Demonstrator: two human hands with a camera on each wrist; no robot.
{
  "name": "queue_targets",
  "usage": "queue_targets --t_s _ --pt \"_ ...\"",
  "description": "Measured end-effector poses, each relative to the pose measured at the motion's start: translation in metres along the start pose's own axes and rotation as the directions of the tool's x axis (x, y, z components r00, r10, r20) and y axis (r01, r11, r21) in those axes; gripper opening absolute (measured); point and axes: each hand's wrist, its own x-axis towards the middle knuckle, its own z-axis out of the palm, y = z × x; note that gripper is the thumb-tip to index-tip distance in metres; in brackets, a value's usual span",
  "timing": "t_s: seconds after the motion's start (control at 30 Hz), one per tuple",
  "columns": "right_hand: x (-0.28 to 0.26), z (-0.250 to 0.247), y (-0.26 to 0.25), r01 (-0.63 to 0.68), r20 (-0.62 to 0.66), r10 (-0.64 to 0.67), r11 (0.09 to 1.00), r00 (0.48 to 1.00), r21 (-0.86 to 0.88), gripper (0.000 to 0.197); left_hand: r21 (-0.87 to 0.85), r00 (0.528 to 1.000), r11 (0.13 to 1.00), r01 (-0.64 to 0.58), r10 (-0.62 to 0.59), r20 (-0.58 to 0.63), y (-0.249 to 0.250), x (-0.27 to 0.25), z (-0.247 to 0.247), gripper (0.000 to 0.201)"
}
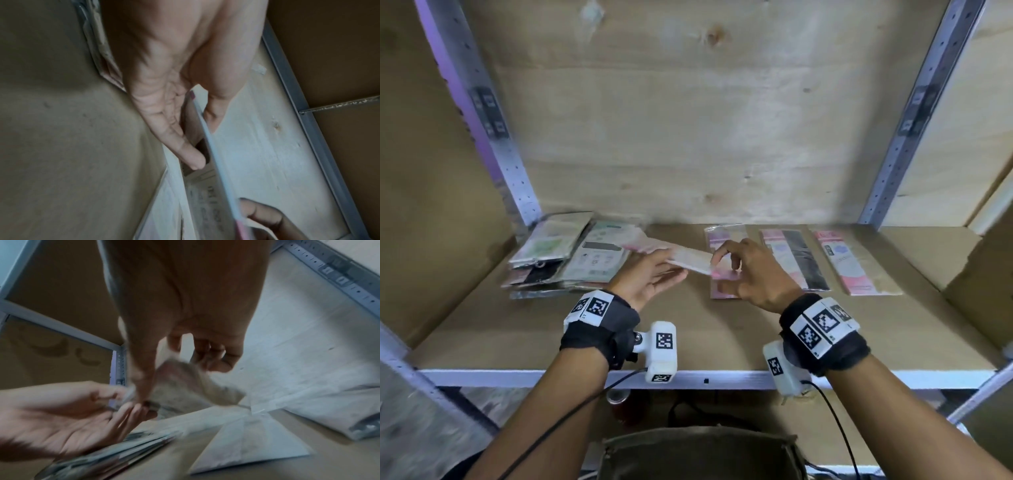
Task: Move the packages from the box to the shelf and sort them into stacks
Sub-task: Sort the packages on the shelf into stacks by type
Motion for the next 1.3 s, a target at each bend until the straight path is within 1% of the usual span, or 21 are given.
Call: queue_targets --t_s 0.03,0.07,0.1,0.17,0.2,0.23,0.3,0.4,0.47,0.5,0.57,0.63,0.7,0.77,0.87,0.93,0.97,1.03,1.1,1.2,1.3 --pt "-0.002 -0.003 0.004 -0.026 0.053 0.023 0.999 0.998 0.039 0.041 0.006 1.0 1.0 -0.004 0.004 -0.001 -0.002 0.0 -0.002 0.011" --pt "-0.003 -0.006 0.008 -0.05 0.081 0.042 0.993 0.996 0.102 0.046 0.02 1.0 1.0 -0.007 0.007 0.002 -0.003 0.002 -0.004 0.015" --pt "-0.005 -0.007 0.011 -0.073 0.074 0.061 0.983 0.995 0.17 0.046 0.039 1.0 0.999 -0.01 0.01 0.008 -0.004 0.002 -0.006 0.021" --pt "-0.006 -0.011 0.018 -0.14 -0.009 0.147 0.958 0.989 0.25 0.039 0.1 0.999 0.995 -0.022 0.019 0.033 -0.006 0.002 -0.006 0.03" --pt "-0.005 -0.012 0.021 -0.189 -0.044 0.207 0.947 0.977 0.259 0.037 0.127 0.998 0.991 -0.038 0.032 0.053 -0.007 0.002 -0.004 0.031" --pt "-0.006 -0.014 0.024 -0.245 -0.051 0.267 0.933 0.962 0.263 0.038 0.145 0.996 0.988 -0.057 0.047 0.074 -0.009 0.001 -0.001 0.031" --pt "-0.008 -0.015 0.027 -0.349 0.026 0.354 0.901 0.935 0.259 0.046 0.16 0.992 0.985 -0.063 0.044 0.114 -0.015 -0.002 0.004 0.028" --pt "-0.013 -0.013 0.028 -0.427 0.153 0.399 0.855 0.904 0.296 0.046 0.229 0.984 0.973 -0.01 -0.031 0.174 -0.024 -0.005 0.01 0.026" --pt "-0.015 -0.011 0.031 -0.437 0.196 0.391 0.82 0.899 0.37 0.039 0.253 0.985 0.968 -0.007 -0.038 0.171 -0.026 -0.004 0.01 0.025" --pt "-0.016 -0.011 0.032 -0.446 0.216 0.39 0.803 0.895 0.397 0.037 0.248 0.989 0.968 -0.022 -0.016 0.149 -0.026 -0.003 0.01 0.024" --pt "-0.019 -0.012 0.034 -0.465 0.268 0.382 0.77 0.884 0.437 0.037 0.219 0.997 0.973 -0.075 0.067 0.045 -0.021 -0.001 0.005 0.026" --pt "-0.02 -0.014 0.034 -0.437 0.296 0.333 0.78 0.896 0.447 0.037 0.218 0.981 0.964 -0.151 0.174 -0.089 -0.012 0.003 -0.005 0.032" --pt "-0.021 -0.017 0.033 -0.385 0.301 0.269 0.808 0.915 0.446 0.035 0.314 0.952 0.928 -0.203 0.261 -0.157 -0.005 0.006 -0.017 0.033" --pt "-0.021 -0.019 0.032 -0.356 0.311 0.23 0.818 0.922 0.451 0.032 0.44 0.939 0.874 -0.208 0.304 -0.159 0.001 0.008 -0.027 0.03" --pt "-0.022 -0.018 0.033 -0.343 0.333 0.198 0.816 0.922 0.465 0.032 0.59 0.953 0.786 -0.186 0.291 -0.087 0.005 0.011 -0.037 0.028" --pt "-0.022 -0.017 0.034 -0.331 0.339 0.179 0.818 0.924 0.471 0.032 0.68 0.963 0.718 -0.149 0.261 -0.065 0.004 0.013 -0.038 0.036" --pt "-0.021 -0.016 0.033 -0.326 0.341 0.169 0.814 0.925 0.481 0.032 0.706 0.964 0.696 -0.13 0.255 -0.073 0.004 0.013 -0.037 0.04" --pt "-0.021 -0.014 0.032 -0.323 0.348 0.154 0.803 0.925 0.501 0.031 0.72 0.963 0.688 -0.09 0.245 -0.114 0.003 0.013 -0.035 0.04" --pt "-0.02 -0.012 0.032 -0.321 0.351 0.144 0.79 0.925 0.522 0.029 0.717 0.964 0.694 -0.062 0.229 -0.139 0.003 0.013 -0.034 0.051" --pt "-0.021 -0.01 0.032 -0.318 0.355 0.127 0.767 0.926 0.557 0.025 0.722 0.963 0.69 -0.048 0.223 -0.149 0.004 0.011 -0.037 0.063" --pt "-0.021 -0.009 0.034 -0.314 0.348 0.116 0.745 0.93 0.588 0.022 0.724 0.967 0.688 -0.042 0.21 -0.143 0.005 0.009 -0.037 0.07"
